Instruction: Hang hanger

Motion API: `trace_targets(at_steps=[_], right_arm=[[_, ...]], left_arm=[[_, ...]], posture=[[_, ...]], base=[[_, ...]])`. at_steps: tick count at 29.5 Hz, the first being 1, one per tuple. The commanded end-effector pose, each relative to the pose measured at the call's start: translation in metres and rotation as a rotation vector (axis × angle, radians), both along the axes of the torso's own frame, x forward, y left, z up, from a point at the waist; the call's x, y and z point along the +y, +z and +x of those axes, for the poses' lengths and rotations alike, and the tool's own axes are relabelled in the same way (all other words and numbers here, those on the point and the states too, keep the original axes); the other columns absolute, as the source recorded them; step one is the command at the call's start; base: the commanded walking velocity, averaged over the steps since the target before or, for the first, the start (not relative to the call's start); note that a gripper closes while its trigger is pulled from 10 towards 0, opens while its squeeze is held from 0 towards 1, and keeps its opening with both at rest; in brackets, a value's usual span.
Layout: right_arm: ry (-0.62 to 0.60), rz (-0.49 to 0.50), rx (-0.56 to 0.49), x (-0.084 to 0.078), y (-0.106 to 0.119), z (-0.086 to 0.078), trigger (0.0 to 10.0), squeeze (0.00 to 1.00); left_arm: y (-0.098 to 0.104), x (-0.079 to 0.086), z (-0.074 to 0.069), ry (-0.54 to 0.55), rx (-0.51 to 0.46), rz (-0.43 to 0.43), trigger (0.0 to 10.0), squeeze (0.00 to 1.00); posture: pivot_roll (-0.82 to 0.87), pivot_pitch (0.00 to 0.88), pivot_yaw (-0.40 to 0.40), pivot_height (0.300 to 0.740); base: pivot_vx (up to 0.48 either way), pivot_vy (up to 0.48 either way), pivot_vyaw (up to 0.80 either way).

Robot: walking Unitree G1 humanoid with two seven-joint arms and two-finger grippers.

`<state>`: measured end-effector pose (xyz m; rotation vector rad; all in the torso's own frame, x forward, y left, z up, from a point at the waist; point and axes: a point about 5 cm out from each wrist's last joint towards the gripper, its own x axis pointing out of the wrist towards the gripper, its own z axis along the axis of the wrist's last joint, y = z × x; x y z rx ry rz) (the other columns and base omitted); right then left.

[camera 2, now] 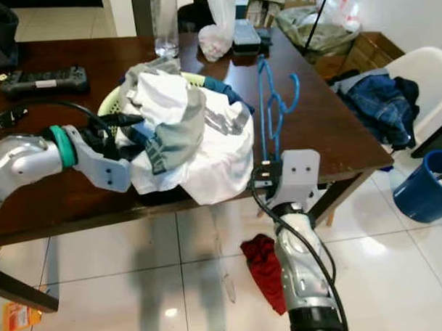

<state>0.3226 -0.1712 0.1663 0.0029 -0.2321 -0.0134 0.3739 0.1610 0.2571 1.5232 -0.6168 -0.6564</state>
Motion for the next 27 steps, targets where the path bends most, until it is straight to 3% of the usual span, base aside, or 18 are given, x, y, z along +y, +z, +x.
trace_targets(at_steps=[1,8,9,13,15,16,17,19,20,21,22,23,24,25,26,27], right_arm=[[-0.014,0.002,0.013,-0.002,-0.003,-0.004,10.0,0.0],[-0.021,0.002,0.015,-0.004,-0.003,-0.003,10.0,0.0],[-0.019,0.003,0.016,-0.003,-0.003,-0.002,10.0,0.0],[-0.017,0.004,0.017,-0.002,-0.003,-0.002,10.0,0.0],[-0.012,0.009,0.016,0.001,-0.003,0.0,10.0,0.0],[-0.012,0.009,0.016,0.001,-0.003,0.0,10.0,0.0],[-0.01,0.011,0.016,0.002,-0.003,0.001,10.0,0.0],[-0.01,0.011,0.016,0.002,-0.003,0.001,10.0,0.0],[-0.005,0.015,0.013,0.004,-0.002,0.002,10.0,0.0],[-0.005,0.015,0.013,0.004,-0.002,0.002,10.0,0.0],[0.003,0.017,0.004,0.005,0.001,0.003,10.0,0.0],[0.003,0.017,0.004,0.005,0.001,0.003,10.0,0.0],[0.008,0.024,-0.018,0.006,0.008,0.005,10.0,0.0],[0.008,0.024,-0.018,0.006,0.008,0.005,10.0,0.0],[0.01,0.034,-0.043,0.007,0.015,0.007,10.0,0.0],[0.01,0.034,-0.043,0.007,0.015,0.007,10.0,0.0]], left_arm=[[-0.001,-0.003,0.003,0.007,-0.033,0.007,0.0,0.0],[0.014,-0.005,0.001,-0.042,-0.087,-0.06,0.0,0.0],[0.024,-0.006,-0.006,-0.099,-0.085,-0.106,0.0,0.0],[0.027,-0.007,-0.008,-0.123,-0.088,-0.12,0.0,0.0],[0.042,-0.011,-0.016,-0.169,-0.085,-0.251,0.0,0.0],[0.042,-0.011,-0.016,-0.169,-0.085,-0.251,0.0,0.0],[0.049,-0.011,-0.019,-0.181,-0.084,-0.311,0.0,0.0],[0.049,-0.011,-0.019,-0.181,-0.084,-0.311,0.0,0.0],[0.071,-0.012,-0.022,-0.163,-0.072,-0.47,6.2,0.0],[0.071,-0.012,-0.022,-0.163,-0.072,-0.47,6.2,0.0],[0.099,-0.012,-0.023,-0.157,-0.045,-0.673,10.0,0.0],[0.099,-0.012,-0.023,-0.157,-0.045,-0.673,10.0,0.0],[0.132,-0.011,-0.025,-0.187,-0.036,-0.862,10.0,0.0],[0.132,-0.011,-0.025,-0.187,-0.036,-0.862,10.0,0.0],[0.165,-0.009,-0.028,-0.244,-0.033,-1.049,10.0,0.0],[0.165,-0.009,-0.028,-0.244,-0.033,-1.049,10.0,0.0]], posture=[[0.03,0.175,0.026,0.74],[0.05,0.172,0.026,0.74],[0.06,0.167,0.025,0.74],[0.06,0.166,0.024,0.74],[0.07,0.156,0.025,0.74],[0.07,0.156,0.025,0.74],[0.07,0.155,0.025,0.74],[0.07,0.155,0.025,0.74],[0.08,0.145,0.016,0.74],[0.08,0.145,0.016,0.74],[0.09,0.14,0.012,0.74],[0.09,0.14,0.012,0.74],[0.09,0.128,0.01,0.74],[0.09,0.128,0.01,0.74],[0.09,0.119,0.012,0.74],[0.09,0.119,0.012,0.74]], base=[[0.0,0.0,0.0],[0.0,0.0,0.0],[0.0,0.0,0.0],[0.0,0.0,0.0],[0.0,0.0,0.0],[0.0,0.0,0.0],[0.0,0.0,0.0],[0.0,0.0,0.0],[0.0,0.0,0.0],[0.0,0.0,0.0],[0.0,0.0,0.0],[0.0,0.0,0.0],[0.0,0.0,0.0],[0.0,0.0,0.0],[0.0,0.0,0.0],[0.0,0.0,0.0]])
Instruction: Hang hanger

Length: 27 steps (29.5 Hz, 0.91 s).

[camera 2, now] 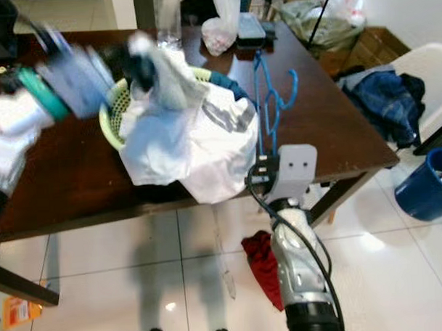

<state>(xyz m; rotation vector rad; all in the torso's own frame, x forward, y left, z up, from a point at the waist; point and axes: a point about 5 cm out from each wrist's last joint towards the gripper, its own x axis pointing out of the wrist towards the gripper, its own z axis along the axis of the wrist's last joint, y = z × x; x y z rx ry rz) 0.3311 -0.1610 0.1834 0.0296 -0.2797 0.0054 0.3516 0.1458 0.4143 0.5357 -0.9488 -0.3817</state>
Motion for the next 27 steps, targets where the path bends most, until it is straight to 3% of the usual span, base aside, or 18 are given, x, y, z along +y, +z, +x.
trace_targets(at_steps=[1,2,4,5,6,8,9,10,12,13,15,16,18,20,22,23,24,27], right_arm=[[-0.01,0.018,-0.01,-0.004,0.002,-0.001,10.0,0.0],[-0.011,0.025,-0.023,-0.003,0.006,0.0,10.0,0.0],[-0.011,0.025,-0.023,-0.003,0.006,0.0,10.0,0.0],[-0.01,0.029,-0.031,-0.002,0.008,0.001,10.0,0.0],[-0.01,0.03,-0.034,-0.002,0.008,0.002,10.0,0.0],[-0.01,0.03,-0.034,-0.002,0.008,0.002,10.0,0.0],[-0.01,0.03,-0.035,-0.001,0.008,0.002,10.0,0.0],[-0.013,0.029,-0.035,-0.002,0.007,0.001,10.0,0.0],[-0.013,0.029,-0.035,-0.002,0.007,0.001,10.0,0.0],[-0.02,0.028,-0.034,-0.004,0.006,0.0,10.0,0.0],[-0.02,0.028,-0.034,-0.004,0.006,0.0,10.0,0.0],[-0.027,0.029,-0.033,-0.005,0.005,0.0,10.0,0.0],[-0.027,0.029,-0.033,-0.005,0.005,0.0,10.0,0.0],[-0.038,0.029,-0.033,-0.008,0.004,-0.003,10.0,0.0],[-0.038,0.029,-0.033,-0.008,0.004,-0.003,10.0,0.0],[-0.041,0.031,-0.034,-0.008,0.003,-0.005,10.0,0.0],[-0.041,0.031,-0.034,-0.008,0.003,-0.005,10.0,0.0],[-0.041,0.043,-0.044,-0.007,0.006,-0.005,10.0,0.0]], left_arm=[[0.027,0.007,-0.008,-0.057,-0.027,-0.156,10.0,0.0],[0.049,0.006,-0.015,-0.095,-0.082,-0.231,10.0,0.0],[0.049,0.006,-0.015,-0.095,-0.082,-0.231,10.0,0.0],[0.073,0.005,-0.024,-0.128,-0.151,-0.294,10.0,0.0],[0.094,0.003,-0.038,-0.146,-0.249,-0.307,10.0,0.0],[0.094,0.003,-0.038,-0.146,-0.249,-0.307,10.0,0.0],[0.111,-0.001,-0.052,-0.19,-0.321,-0.306,10.0,0.0],[0.115,-0.008,-0.057,-0.336,-0.234,-0.307,10.0,0.0],[0.115,-0.008,-0.057,-0.336,-0.234,-0.307,10.0,0.0],[0.104,-0.019,-0.057,-0.481,-0.112,-0.26,10.0,0.0],[0.104,-0.019,-0.057,-0.481,-0.112,-0.26,10.0,0.0],[0.084,-0.028,-0.054,-0.587,0.044,-0.208,10.0,0.0],[0.084,-0.028,-0.054,-0.587,0.044,-0.208,10.0,0.0],[0.008,-0.044,-0.036,-0.543,0.423,-0.207,10.0,0.0],[0.008,-0.044,-0.036,-0.543,0.423,-0.207,10.0,0.0],[-0.022,-0.05,-0.037,-0.536,0.536,-0.274,10.0,0.0],[-0.022,-0.05,-0.037,-0.536,0.536,-0.274,10.0,0.0],[-0.048,-0.057,-0.053,-0.63,0.626,-0.443,10.0,0.0]], posture=[[0.09,0.116,0.012,0.74],[0.09,0.11,0.012,0.74],[0.09,0.11,0.012,0.74],[0.08,0.096,0.013,0.74],[0.08,0.087,0.014,0.74],[0.08,0.087,0.014,0.74],[0.08,0.081,0.017,0.74],[0.08,0.075,0.023,0.74],[0.08,0.075,0.023,0.74],[0.07,0.071,0.029,0.74],[0.07,0.071,0.029,0.74],[0.07,0.07,0.033,0.74],[0.07,0.07,0.033,0.74],[0.08,0.077,0.042,0.74],[0.08,0.077,0.042,0.74],[0.08,0.077,0.044,0.74],[0.08,0.077,0.044,0.74],[0.08,0.069,0.043,0.74]], base=[[0.0,0.0,0.0],[0.0,0.0,0.0],[0.0,0.0,0.0],[0.0,0.0,0.0],[0.0,0.0,0.0],[0.0,0.0,0.0],[0.0,0.0,0.0],[0.0,0.0,0.0],[0.0,0.0,0.0],[0.0,0.0,0.0],[0.0,0.0,0.0],[0.0,0.0,0.0],[0.0,0.0,0.0],[0.0,0.0,0.0],[0.0,0.0,0.0],[0.0,0.0,0.0],[0.0,0.0,0.0],[0.0,0.0,0.0]])
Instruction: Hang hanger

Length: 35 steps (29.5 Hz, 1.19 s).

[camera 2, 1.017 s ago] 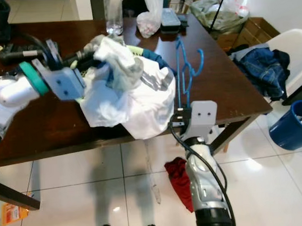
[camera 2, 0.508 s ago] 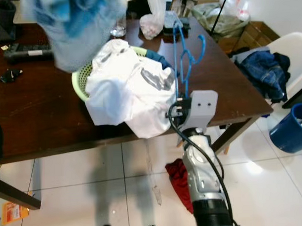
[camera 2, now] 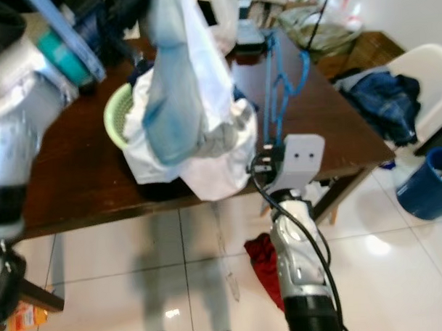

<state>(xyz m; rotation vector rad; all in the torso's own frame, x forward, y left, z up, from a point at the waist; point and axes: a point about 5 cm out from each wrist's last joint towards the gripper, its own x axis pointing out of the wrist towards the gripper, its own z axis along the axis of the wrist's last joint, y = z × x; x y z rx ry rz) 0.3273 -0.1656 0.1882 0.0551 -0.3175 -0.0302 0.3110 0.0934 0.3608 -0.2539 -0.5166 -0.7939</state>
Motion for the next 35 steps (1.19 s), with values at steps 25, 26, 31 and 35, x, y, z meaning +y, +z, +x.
trace_targets(at_steps=[25,26,31,35], right_arm=[[-0.117,0.045,-0.084,-0.019,0.023,-0.002,10.0,0.0],[-0.117,0.045,-0.084,-0.019,0.023,-0.002,10.0,0.0],[-0.118,0.045,-0.081,-0.019,0.022,-0.002,10.0,0.0],[-0.117,0.046,-0.074,-0.019,0.02,-0.003,10.0,0.0]], left_arm=[[-0.048,0.045,-0.008,0.643,-0.1,0.278,10.0,0.0],[-0.048,0.045,-0.008,0.643,-0.1,0.278,10.0,0.0],[-0.046,0.043,-0.008,0.652,-0.118,0.273,10.0,0.0],[-0.044,0.041,-0.007,0.653,-0.124,0.266,10.0,0.0]], posture=[[0.07,0.053,0.041,0.74],[0.07,0.053,0.041,0.74],[0.07,0.058,0.039,0.74],[0.06,0.057,0.039,0.74]], base=[[0.0,0.0,-0.22],[0.0,0.0,-0.8],[0.0,0.0,-0.8],[0.0,0.0,-0.8]])
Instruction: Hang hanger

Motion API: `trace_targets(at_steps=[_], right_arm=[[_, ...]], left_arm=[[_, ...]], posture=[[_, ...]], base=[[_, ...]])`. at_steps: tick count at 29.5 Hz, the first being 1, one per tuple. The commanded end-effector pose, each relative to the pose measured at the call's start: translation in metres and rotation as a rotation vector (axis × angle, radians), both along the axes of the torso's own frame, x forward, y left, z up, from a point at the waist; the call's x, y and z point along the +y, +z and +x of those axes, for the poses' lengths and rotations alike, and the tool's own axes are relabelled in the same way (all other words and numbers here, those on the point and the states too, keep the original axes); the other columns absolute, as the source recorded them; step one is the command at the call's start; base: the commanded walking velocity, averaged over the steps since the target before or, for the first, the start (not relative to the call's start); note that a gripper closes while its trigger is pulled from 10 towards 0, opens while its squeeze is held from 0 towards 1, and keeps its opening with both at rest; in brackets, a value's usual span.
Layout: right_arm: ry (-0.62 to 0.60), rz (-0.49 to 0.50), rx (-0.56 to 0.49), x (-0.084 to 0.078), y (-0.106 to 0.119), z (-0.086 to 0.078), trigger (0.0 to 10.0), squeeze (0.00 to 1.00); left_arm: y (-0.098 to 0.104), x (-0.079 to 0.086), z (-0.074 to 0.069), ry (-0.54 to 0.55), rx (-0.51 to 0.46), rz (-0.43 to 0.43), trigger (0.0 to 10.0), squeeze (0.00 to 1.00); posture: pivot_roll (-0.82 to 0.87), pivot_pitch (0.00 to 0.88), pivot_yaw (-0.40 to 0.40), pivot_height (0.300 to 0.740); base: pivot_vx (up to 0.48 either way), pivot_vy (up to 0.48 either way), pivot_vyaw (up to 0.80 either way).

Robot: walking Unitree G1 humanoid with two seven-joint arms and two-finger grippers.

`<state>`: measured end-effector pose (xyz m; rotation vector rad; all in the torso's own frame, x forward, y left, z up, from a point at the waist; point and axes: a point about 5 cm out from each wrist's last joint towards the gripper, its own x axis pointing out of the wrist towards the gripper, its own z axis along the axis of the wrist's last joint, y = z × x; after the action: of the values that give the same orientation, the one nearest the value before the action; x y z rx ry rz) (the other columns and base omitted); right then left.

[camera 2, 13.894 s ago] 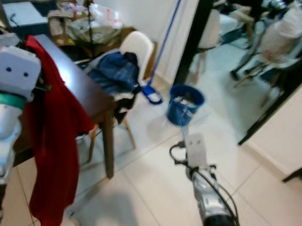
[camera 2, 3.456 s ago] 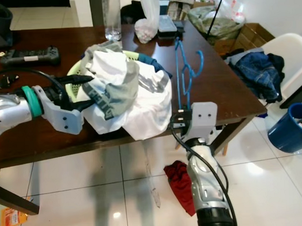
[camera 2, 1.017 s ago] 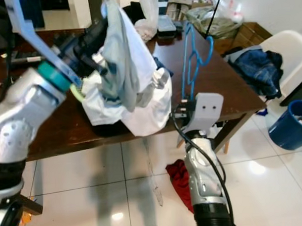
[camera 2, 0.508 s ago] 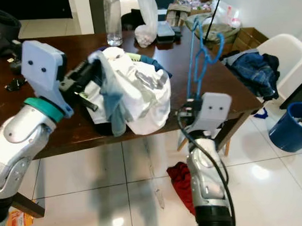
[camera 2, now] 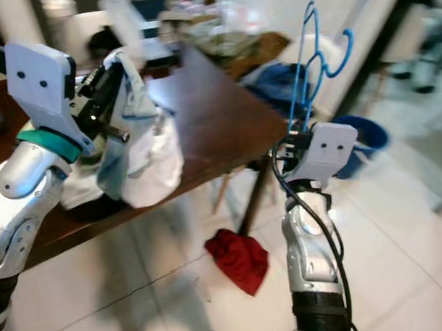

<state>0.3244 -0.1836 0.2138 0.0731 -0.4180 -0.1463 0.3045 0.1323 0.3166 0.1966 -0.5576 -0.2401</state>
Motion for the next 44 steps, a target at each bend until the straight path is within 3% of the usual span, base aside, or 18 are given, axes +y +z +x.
trace_targets(at_steps=[1,9,11,13,17,24,26,29,32,33,37,44], right_arm=[[0.002,0.015,0.032,0.001,-0.007,0.0,10.0,0.0],[0.012,0.014,0.068,0.003,-0.017,-0.002,10.0,0.0],[0.016,0.015,0.074,0.003,-0.019,-0.002,10.0,0.0],[0.016,0.015,0.074,0.003,-0.019,-0.002,10.0,0.0],[0.049,0.018,0.059,0.013,-0.015,0.001,10.0,0.0],[0.06,0.019,0.047,0.018,-0.011,0.003,10.0,0.0],[0.057,0.017,0.048,0.017,-0.012,0.002,10.0,0.0],[0.056,0.017,0.049,0.016,-0.013,0.002,10.0,0.0],[0.055,0.018,0.056,0.017,-0.015,0.002,10.0,0.0],[0.071,0.019,0.063,0.022,-0.017,0.003,10.0,0.0],[0.098,0.015,0.067,0.03,-0.018,0.004,10.0,0.0],[0.128,0.012,0.062,0.038,-0.015,0.005,10.0,0.0]], left_arm=[[0.004,-0.001,0.001,0.006,-0.014,0.005,10.0,0.0],[-0.001,-0.009,0.002,0.003,0.008,0.019,10.0,0.0],[-0.013,-0.017,-0.002,-0.037,0.081,0.014,10.0,0.0],[-0.013,-0.017,-0.002,-0.037,0.081,0.014,10.0,0.0],[-0.035,-0.034,-0.013,-0.126,0.195,-0.012,10.0,0.0],[-0.053,-0.036,-0.019,-0.173,0.271,-0.009,10.0,0.0],[-0.076,-0.033,-0.02,-0.176,0.334,0.037,10.0,0.0],[-0.083,-0.031,-0.02,-0.167,0.35,0.058,10.0,0.0],[-0.095,-0.018,-0.012,-0.079,0.362,0.065,10.0,0.0],[-0.097,-0.001,0.001,0.011,0.349,0.039,10.0,0.0],[-0.094,0.017,0.012,0.106,0.328,0.058,10.0,0.0],[-0.094,0.031,0.014,0.155,0.313,0.091,10.0,0.0]], posture=[[0.06,0.057,0.042,0.74],[0.06,0.061,0.044,0.74],[0.06,0.053,0.043,0.74],[0.06,0.053,0.043,0.74],[0.06,0.037,0.047,0.74],[0.05,0.03,0.052,0.74],[0.05,0.028,0.056,0.74],[0.05,0.028,0.056,0.74],[0.03,0.028,0.056,0.74],[0.03,0.028,0.05,0.74],[0.03,0.029,0.047,0.74],[0.03,0.033,0.045,0.74]], base=[[0.0,0.0,-0.8],[0.0,0.0,-0.8],[0.0,0.0,-0.8],[0.0,0.0,-0.8],[0.0,0.0,-0.8],[0.0,0.0,-0.8],[0.0,0.0,-0.8],[0.0,0.0,-0.8],[0.0,0.0,-0.8],[0.0,0.0,-0.8],[0.0,0.0,-0.8],[0.0,0.0,-0.8]])
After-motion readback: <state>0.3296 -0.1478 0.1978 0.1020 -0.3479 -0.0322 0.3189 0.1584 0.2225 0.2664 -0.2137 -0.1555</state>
